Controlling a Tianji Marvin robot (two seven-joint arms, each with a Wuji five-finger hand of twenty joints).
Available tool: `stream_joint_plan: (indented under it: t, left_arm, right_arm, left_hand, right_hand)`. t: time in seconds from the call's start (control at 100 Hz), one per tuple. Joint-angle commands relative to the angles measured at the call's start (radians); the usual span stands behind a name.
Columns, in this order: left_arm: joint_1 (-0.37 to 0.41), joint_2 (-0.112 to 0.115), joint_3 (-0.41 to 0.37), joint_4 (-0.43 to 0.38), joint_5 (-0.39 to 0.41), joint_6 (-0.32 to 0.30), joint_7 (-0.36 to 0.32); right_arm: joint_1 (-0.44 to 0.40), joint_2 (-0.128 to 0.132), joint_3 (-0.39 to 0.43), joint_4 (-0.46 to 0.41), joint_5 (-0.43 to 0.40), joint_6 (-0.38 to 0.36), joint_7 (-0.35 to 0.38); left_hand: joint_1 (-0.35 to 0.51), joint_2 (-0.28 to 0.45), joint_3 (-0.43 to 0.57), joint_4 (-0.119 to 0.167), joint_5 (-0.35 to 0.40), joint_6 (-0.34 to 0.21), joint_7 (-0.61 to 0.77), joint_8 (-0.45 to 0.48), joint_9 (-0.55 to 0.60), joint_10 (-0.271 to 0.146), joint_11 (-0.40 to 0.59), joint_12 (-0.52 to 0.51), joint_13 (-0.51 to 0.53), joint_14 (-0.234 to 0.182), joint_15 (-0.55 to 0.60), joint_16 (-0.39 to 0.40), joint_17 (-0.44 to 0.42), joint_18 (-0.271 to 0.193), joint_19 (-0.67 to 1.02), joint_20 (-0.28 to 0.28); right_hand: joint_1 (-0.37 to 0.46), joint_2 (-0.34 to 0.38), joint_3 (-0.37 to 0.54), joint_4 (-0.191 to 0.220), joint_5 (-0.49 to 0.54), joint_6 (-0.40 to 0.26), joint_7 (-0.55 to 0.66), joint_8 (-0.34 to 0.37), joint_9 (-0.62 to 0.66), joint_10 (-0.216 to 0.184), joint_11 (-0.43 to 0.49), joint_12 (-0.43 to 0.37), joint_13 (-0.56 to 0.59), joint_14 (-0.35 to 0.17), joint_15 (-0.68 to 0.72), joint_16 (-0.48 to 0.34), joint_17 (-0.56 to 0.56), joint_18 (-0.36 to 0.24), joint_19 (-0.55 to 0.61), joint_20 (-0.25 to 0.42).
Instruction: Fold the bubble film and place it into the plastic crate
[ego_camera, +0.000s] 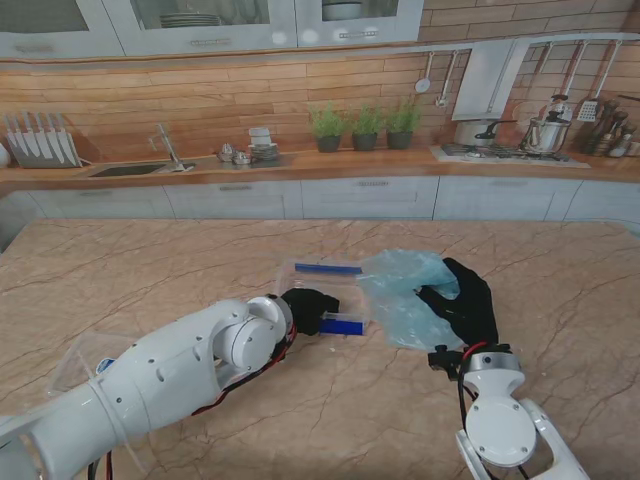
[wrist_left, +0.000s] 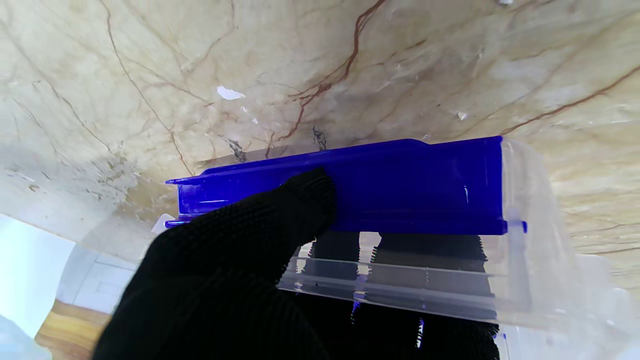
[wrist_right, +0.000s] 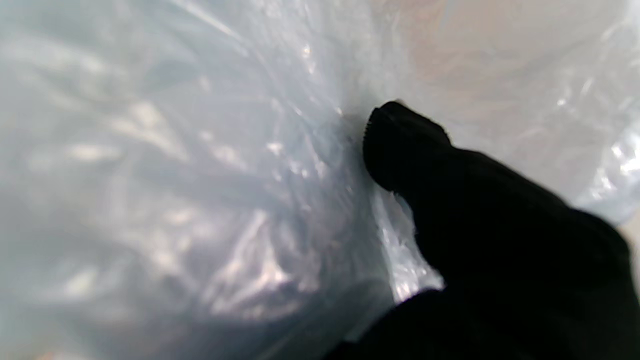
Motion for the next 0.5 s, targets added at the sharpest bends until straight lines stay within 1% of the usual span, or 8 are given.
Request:
stream_joint_plan:
  t: [0.0, 0.06, 0.13, 0.2, 0.25, 0.35, 0.42, 0.49]
  left_arm:
    - [0.013, 0.006, 0.002, -0.010, 0.004, 0.002, -0.008]
    - [0.015, 0.011, -0.001, -0.016, 0.013, 0.002, -0.011]
    - [0.021, 0.016, -0.008, -0.024, 0.023, 0.000, -0.013]
    - [0.030, 0.019, -0.020, -0.031, 0.026, -0.002, -0.011]
    - [0.037, 0.019, -0.028, -0.033, 0.025, -0.007, -0.005]
    - [0.041, 0.022, -0.032, -0.038, 0.029, -0.013, -0.003]
    - [0.044, 0.020, -0.031, -0.039, 0.033, -0.006, 0.003]
    - [0.047, 0.017, -0.029, -0.041, 0.036, 0.009, 0.010]
  right_arm:
    - [0.000, -0.004, -0.003, -0.001, -0.002, 0.001, -0.005]
    - [0.000, -0.004, -0.004, -0.001, -0.001, 0.002, -0.005]
    - [0.000, -0.004, -0.004, -0.001, -0.001, 0.004, -0.005]
    - [0.001, -0.004, -0.004, -0.001, -0.001, 0.004, -0.005]
    - [0.001, -0.004, -0.004, -0.001, -0.001, 0.005, -0.005]
    - [0.001, -0.004, -0.004, -0.001, -0.002, 0.005, -0.005]
    - [0.001, -0.004, -0.005, 0.000, -0.002, 0.005, -0.006]
    - [0.001, -0.004, -0.005, 0.000, -0.002, 0.005, -0.007]
  left_hand:
    - [-0.013, 0.043, -0.015, 0.031, 0.048, -0.097, 0.080, 0.002, -0.026, 0.017, -0.008, -0.011, -0.021, -0.003, 0.023, -0.020, -0.004, 0.003, 0.012, 0.025]
    - [-0.042, 0.033, -0.021, 0.033, 0.038, -0.095, 0.080, -0.014, -0.049, 0.021, 0.015, -0.040, -0.041, -0.010, 0.036, -0.071, -0.012, 0.002, 0.001, 0.021]
    - [-0.087, 0.016, -0.062, 0.037, 0.026, -0.092, 0.065, -0.039, -0.083, 0.027, 0.050, -0.076, -0.051, -0.008, 0.037, -0.093, -0.022, 0.006, -0.007, 0.019]
    - [-0.123, 0.023, -0.132, 0.043, 0.020, -0.078, 0.020, -0.064, -0.129, 0.037, 0.112, -0.185, -0.064, -0.002, 0.032, -0.101, -0.035, 0.007, -0.012, 0.020]
    - [-0.143, 0.024, -0.154, 0.042, 0.025, -0.072, -0.003, -0.079, -0.139, 0.042, 0.118, -0.236, -0.067, 0.004, 0.030, -0.103, -0.041, 0.014, -0.015, 0.020]
    - [-0.172, 0.050, -0.202, 0.043, 0.030, -0.068, -0.034, -0.085, -0.139, 0.044, 0.124, -0.271, -0.065, 0.005, 0.033, -0.102, -0.039, 0.011, -0.012, 0.021]
    - [-0.155, 0.069, -0.230, 0.040, 0.046, -0.072, -0.030, -0.088, -0.116, 0.044, 0.139, -0.271, -0.040, 0.010, 0.068, -0.085, -0.021, 0.018, 0.029, 0.041]
    - [-0.147, 0.094, -0.248, 0.044, 0.062, -0.073, -0.022, -0.091, -0.083, 0.043, 0.153, -0.268, 0.009, 0.012, 0.117, -0.063, 0.029, 0.032, 0.073, 0.061]
  right_hand:
    - [0.033, 0.022, -0.011, 0.009, -0.013, -0.023, 0.000, 0.012, 0.015, 0.018, 0.030, 0.011, -0.027, -0.032, 0.039, 0.014, -0.015, -0.019, -0.015, 0.027]
    - [0.033, 0.022, -0.012, 0.009, -0.013, -0.023, 0.000, 0.012, 0.014, 0.018, 0.029, 0.011, -0.027, -0.032, 0.039, 0.014, -0.016, -0.019, -0.016, 0.027]
    - [0.033, 0.023, -0.012, 0.009, -0.014, -0.024, 0.000, 0.012, 0.014, 0.018, 0.030, 0.011, -0.027, -0.032, 0.039, 0.014, -0.016, -0.019, -0.016, 0.027]
    - [0.033, 0.023, -0.012, 0.010, -0.014, -0.022, 0.000, 0.012, 0.014, 0.018, 0.030, 0.011, -0.027, -0.032, 0.039, 0.014, -0.016, -0.019, -0.015, 0.027]
    - [0.034, 0.022, -0.012, 0.010, -0.014, -0.021, 0.000, 0.012, 0.015, 0.019, 0.030, 0.011, -0.027, -0.032, 0.039, 0.014, -0.016, -0.018, -0.016, 0.027]
    - [0.034, 0.023, -0.012, 0.010, -0.014, -0.022, 0.000, 0.012, 0.014, 0.018, 0.030, 0.011, -0.028, -0.032, 0.039, 0.014, -0.016, -0.018, -0.015, 0.027]
    - [0.033, 0.024, -0.013, 0.010, -0.014, -0.021, 0.000, 0.011, 0.014, 0.018, 0.030, 0.011, -0.028, -0.031, 0.039, 0.014, -0.016, -0.018, -0.015, 0.027]
    - [0.033, 0.023, -0.013, 0.010, -0.014, -0.021, 0.000, 0.011, 0.014, 0.018, 0.030, 0.011, -0.029, -0.031, 0.039, 0.014, -0.016, -0.018, -0.015, 0.027]
